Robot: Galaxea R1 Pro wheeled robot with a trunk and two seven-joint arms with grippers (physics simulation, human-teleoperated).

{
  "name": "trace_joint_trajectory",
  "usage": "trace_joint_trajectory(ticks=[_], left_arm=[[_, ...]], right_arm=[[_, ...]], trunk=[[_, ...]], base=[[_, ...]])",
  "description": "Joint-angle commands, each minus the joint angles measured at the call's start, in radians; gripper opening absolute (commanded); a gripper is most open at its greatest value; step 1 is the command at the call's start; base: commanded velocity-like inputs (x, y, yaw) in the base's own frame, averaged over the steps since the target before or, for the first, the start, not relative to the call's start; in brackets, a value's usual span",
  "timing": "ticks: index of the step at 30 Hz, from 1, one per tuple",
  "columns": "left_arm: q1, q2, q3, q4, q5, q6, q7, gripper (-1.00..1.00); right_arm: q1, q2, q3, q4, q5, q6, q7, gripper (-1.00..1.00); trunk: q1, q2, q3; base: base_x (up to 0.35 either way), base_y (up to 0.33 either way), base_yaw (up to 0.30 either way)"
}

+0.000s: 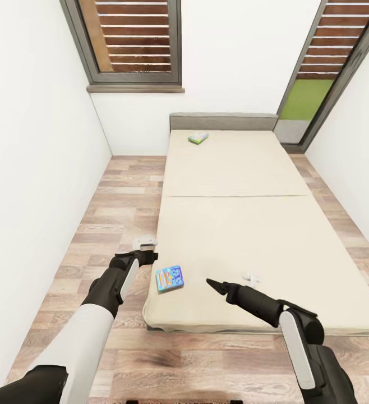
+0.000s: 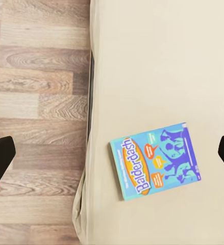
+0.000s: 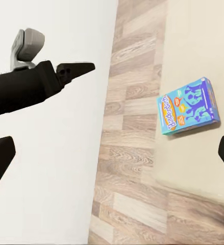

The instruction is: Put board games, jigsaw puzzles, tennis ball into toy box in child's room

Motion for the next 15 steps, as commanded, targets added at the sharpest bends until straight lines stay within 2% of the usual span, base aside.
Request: trace_joint_trajectory(ticks=[1, 5, 9, 15], left_arm=[[0.000, -0.001, 0.002, -0.001, 0.000, 0.005, 0.002, 1.00], [0.000, -0.002, 0.002, -0.001, 0.000, 0.004, 0.002, 1.00], [0.000, -0.002, 0.002, -0.001, 0.000, 0.003, 0.002, 1.00], [0.000, 0.000, 0.002, -0.001, 0.000, 0.002, 0.002, 1.00]], right_arm=[[-0.001, -0.004, -0.010, -0.001, -0.002, 0.006, 0.040, 1.00], [-0.001, -0.016, -0.044, -0.003, -0.009, 0.013, 0.149, 1.00], [-0.001, -0.019, -0.062, -0.003, -0.011, 0.020, 0.187, 1.00], [-0.001, -0.018, -0.068, -0.004, -0.012, 0.023, 0.202, 1.00]], trunk=[[0.000, -0.002, -0.003], [0.000, -0.002, -0.009], [0.000, -0.002, -0.016], [0.000, -0.002, -0.026]], base=[[0.000, 0.000, 0.000], [0.000, 0.000, 0.000], [0.000, 0.000, 0.000], [0.000, 0.000, 0.000]])
